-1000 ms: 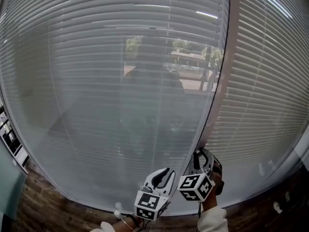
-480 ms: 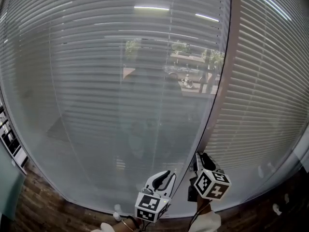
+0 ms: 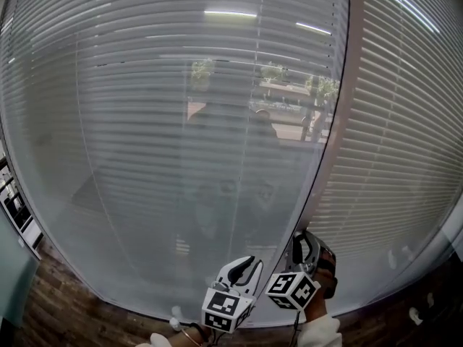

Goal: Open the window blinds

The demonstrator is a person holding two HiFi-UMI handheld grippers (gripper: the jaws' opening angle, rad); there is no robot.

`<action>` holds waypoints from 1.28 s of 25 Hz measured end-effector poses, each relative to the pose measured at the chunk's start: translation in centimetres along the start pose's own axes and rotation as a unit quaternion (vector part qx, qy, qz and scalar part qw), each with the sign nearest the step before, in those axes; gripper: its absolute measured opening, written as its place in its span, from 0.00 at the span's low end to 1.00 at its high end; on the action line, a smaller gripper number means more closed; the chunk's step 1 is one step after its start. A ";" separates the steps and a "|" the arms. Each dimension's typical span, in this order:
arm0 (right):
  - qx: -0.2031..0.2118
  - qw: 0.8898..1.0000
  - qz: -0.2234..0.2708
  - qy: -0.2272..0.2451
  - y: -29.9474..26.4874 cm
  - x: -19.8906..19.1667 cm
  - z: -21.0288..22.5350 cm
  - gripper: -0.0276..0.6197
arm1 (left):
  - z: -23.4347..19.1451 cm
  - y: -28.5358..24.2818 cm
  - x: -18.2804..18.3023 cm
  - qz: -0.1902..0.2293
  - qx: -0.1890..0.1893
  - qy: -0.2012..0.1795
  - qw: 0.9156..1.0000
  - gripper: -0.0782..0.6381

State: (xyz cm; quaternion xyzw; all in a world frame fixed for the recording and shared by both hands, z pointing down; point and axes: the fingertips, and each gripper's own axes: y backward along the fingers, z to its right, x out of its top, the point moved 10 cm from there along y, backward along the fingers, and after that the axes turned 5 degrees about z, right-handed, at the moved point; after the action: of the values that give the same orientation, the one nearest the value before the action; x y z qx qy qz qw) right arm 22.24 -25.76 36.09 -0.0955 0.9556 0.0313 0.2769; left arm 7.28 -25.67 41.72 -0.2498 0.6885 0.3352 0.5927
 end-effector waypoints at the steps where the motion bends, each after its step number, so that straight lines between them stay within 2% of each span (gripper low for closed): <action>1: 0.008 1.000 -0.001 -0.025 -0.1 0.0 0.3 0.25 | 0.0 -0.1 -0.1 0.000 -0.001 0.001 1.000 0.19; 3: 0.033 0.992 0.004 -0.119 -0.2 -0.2 1.0 0.24 | 0.1 -0.3 -0.1 0.000 0.001 0.000 1.000 0.19; 4: 0.046 0.982 0.010 -0.184 -0.2 -0.5 1.4 0.24 | 0.1 -0.4 0.0 0.001 0.002 -0.001 1.000 0.19; 5: 0.059 0.965 0.018 -0.257 -0.3 -1.0 1.8 0.24 | 0.1 -0.5 0.0 0.004 0.003 -0.001 1.000 0.19; 6: 0.070 0.940 0.026 -0.332 -0.5 -1.6 2.0 0.24 | 0.1 -0.6 0.0 0.005 0.004 0.000 1.000 0.19; 7: 0.078 0.911 0.034 -0.404 -0.6 -2.2 2.2 0.24 | 0.2 -0.6 -0.1 0.004 0.003 0.002 1.000 0.19; 8: 0.084 0.876 0.040 -0.474 -0.7 -2.7 2.2 0.24 | 0.2 -0.7 -0.2 0.003 0.003 0.004 1.000 0.19; 10: 0.092 0.797 0.052 -0.595 -0.9 -3.6 2.1 0.24 | 0.3 -0.8 -0.1 0.003 0.002 0.004 1.000 0.19; 11: 0.093 0.770 0.055 -0.629 -0.9 -3.9 2.1 0.24 | 0.4 -0.8 -0.2 0.003 0.001 0.003 1.000 0.19; 12: 0.093 0.766 0.055 -0.633 -0.9 -4.0 2.0 0.24 | 0.4 -0.8 -0.2 0.003 0.000 0.003 1.000 0.19; 13: 0.091 0.789 0.050 -0.606 -0.8 -3.8 2.1 0.24 | 0.5 -0.8 -0.2 0.003 -0.001 0.003 1.000 0.19; 14: 0.086 0.829 0.042 -0.551 -0.7 -3.3 2.2 0.24 | 0.5 -0.7 -0.2 0.003 -0.001 0.002 1.000 0.19; 16: 0.069 0.918 0.026 -0.390 -0.4 -1.9 2.1 0.24 | 0.4 -0.6 0.2 0.007 0.004 0.000 1.000 0.19; 17: 0.059 0.952 0.019 -0.298 -0.3 -1.0 1.9 0.24 | 0.3 -0.5 0.4 0.009 0.007 -0.001 1.000 0.19; 18: 0.049 0.976 0.012 -0.212 -0.2 -0.2 1.7 0.24 | 0.2 -0.5 0.4 0.010 0.009 -0.002 1.000 0.19; 19: 0.042 0.989 0.007 -0.140 -0.2 0.4 1.4 0.24 | 0.1 -0.4 0.4 0.010 0.010 -0.003 1.000 0.19; 20: 0.040 0.995 0.003 -0.094 -0.2 0.7 1.1 0.24 | 0.1 -0.4 0.4 0.009 0.010 -0.003 1.000 0.19; 21: 0.041 0.996 0.002 -0.075 -0.2 0.8 1.1 0.24 | 0.1 -0.3 0.4 0.008 0.009 -0.002 1.000 0.19; 22: 0.046 0.996 0.002 -0.081 -0.2 0.8 1.2 0.24 | 0.1 -0.3 0.4 0.009 0.009 -0.003 1.000 0.19; 24: 0.056 0.988 0.006 -0.144 -0.2 0.5 1.7 0.24 | -0.2 -0.3 0.3 0.012 0.012 -0.007 1.000 0.19; 25: 0.061 0.979 0.011 -0.193 -0.2 0.3 2.0 0.24 | -0.3 -0.3 0.3 0.013 0.014 -0.007 1.000 0.19; 26: 0.066 0.966 0.015 -0.250 -0.3 -0.1 2.3 0.24 | -0.3 -0.3 0.4 0.013 0.015 -0.007 1.000 0.19; 28: 0.075 0.929 0.025 -0.361 -0.5 -0.9 2.8 0.24 | -0.2 -0.2 0.7 0.011 0.014 -0.004 1.000 0.19; 31: 0.076 0.876 0.038 -0.475 -0.7 -2.1 2.9 0.24 | 0.0 -0.1 0.7 0.008 0.013 -0.001 1.000 0.19; 32: 0.076 0.853 0.043 -0.515 -0.7 -2.5 2.9 0.24 | 0.0 -0.1 0.7 0.010 0.012 -0.001 1.000 0.19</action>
State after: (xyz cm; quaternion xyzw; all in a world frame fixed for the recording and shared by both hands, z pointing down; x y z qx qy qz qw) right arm 25.98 -25.71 34.95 -0.0036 0.6790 0.0149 0.7340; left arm 7.25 -25.71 41.03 -0.2350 0.6942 0.3331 0.5932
